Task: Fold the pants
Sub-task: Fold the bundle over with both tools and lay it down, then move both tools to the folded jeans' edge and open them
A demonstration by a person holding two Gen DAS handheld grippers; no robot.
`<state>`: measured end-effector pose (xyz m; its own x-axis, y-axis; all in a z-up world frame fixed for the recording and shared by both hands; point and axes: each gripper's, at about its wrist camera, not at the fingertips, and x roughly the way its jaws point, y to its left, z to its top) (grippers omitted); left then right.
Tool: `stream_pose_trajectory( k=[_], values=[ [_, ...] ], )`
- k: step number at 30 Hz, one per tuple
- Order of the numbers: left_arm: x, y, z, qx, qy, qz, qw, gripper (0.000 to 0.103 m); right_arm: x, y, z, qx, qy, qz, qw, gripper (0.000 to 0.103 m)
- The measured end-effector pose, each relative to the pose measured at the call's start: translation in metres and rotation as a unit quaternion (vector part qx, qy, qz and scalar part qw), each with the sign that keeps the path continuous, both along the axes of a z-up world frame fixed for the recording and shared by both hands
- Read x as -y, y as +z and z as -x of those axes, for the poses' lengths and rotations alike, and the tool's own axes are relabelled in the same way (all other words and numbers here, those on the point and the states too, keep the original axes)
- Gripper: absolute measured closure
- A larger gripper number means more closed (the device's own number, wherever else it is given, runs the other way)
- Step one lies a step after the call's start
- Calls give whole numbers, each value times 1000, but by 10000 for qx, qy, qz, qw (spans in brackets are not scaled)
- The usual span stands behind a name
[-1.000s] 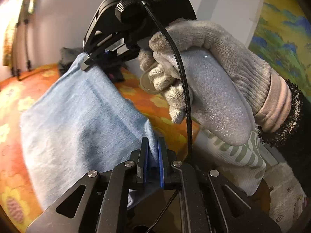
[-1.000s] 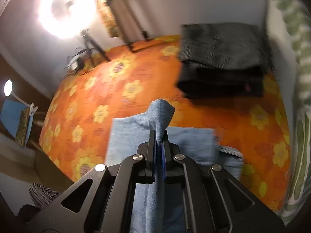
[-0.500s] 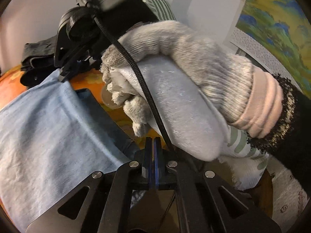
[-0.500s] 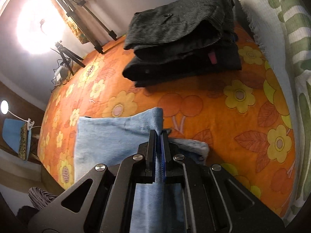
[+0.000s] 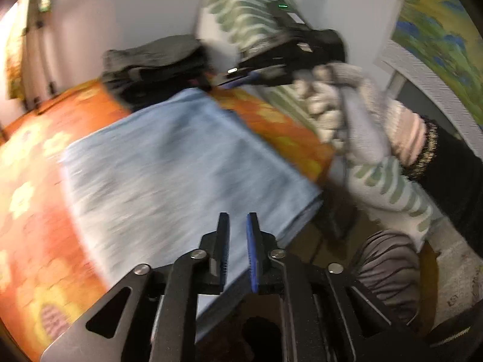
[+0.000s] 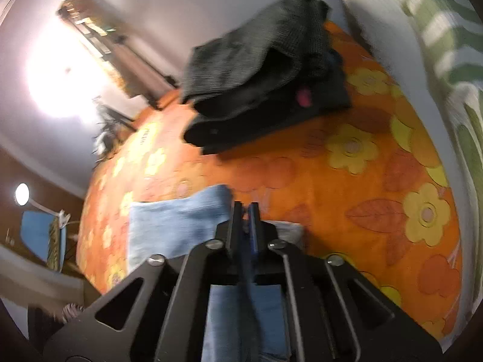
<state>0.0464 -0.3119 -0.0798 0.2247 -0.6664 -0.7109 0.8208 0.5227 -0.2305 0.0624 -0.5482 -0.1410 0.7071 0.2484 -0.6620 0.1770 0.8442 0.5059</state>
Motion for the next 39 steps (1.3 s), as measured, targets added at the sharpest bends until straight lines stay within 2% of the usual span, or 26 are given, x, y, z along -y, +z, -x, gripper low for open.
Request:
stream_pose_trajectory(
  k=[2, 3, 8, 10, 12, 13, 15, 18, 21, 25, 27, 30, 34, 36, 39],
  values=[
    [-15, 1, -10, 135, 192, -103, 9997, 77, -12, 1, -5, -19, 6, 197, 9998, 44],
    [-23, 0, -12, 195, 275, -146, 9993, 74, -20, -1, -9, -46, 48, 318, 9995, 42],
    [-57, -12, -32, 130, 877, -292, 9956, 74, -34, -11, -26, -109, 24, 305, 9995, 42],
    [-67, -14, -39, 129, 1015, -297, 9943, 74, -38, -12, -32, -76, -22, 317, 9995, 47],
    [-72, -15, -42, 244, 1082, -296, 9934, 74, -42, -14, -37, -156, -35, 391, 9991, 84],
    [-71, -15, -42, 262, 1090, -279, 9933, 74, -44, -14, -38, -142, -57, 399, 9991, 91],
    [-69, -17, -42, 292, 1056, -236, 9937, 74, -52, -9, -36, -95, -81, 643, 9979, 97],
    [-68, -23, -39, 245, 980, -233, 9946, 74, -59, -9, -35, -158, -211, 1200, 9924, 98],
    [-69, -27, -34, 185, 903, -195, 9956, 74, -57, -19, -38, -302, -242, 1232, 9916, 98],
    [-55, -36, -20, 251, 599, -311, 9974, 74, -62, -17, -39, -393, -270, 1535, 9870, 96],
    [-48, -42, -11, 270, 446, -435, 9977, 74, -62, -9, -32, -407, -466, 1668, 9840, 87],
    [-43, -50, 2, 458, 312, -616, 9966, 74, -63, 3, -15, -359, -566, 1634, 9843, 82],
    [-47, -48, 6, 505, 241, -651, 9963, 74, -88, 21, 23, -92, -277, 1537, 9877, 81],
    [-49, -46, 7, 515, 223, -658, 9963, 74, -105, 26, 44, 64, -79, 1495, 9887, 74],
    [-51, -44, 11, 548, 190, -675, 9960, 74, -130, 23, 66, -1, 266, 1459, 9889, 72]
  ],
)
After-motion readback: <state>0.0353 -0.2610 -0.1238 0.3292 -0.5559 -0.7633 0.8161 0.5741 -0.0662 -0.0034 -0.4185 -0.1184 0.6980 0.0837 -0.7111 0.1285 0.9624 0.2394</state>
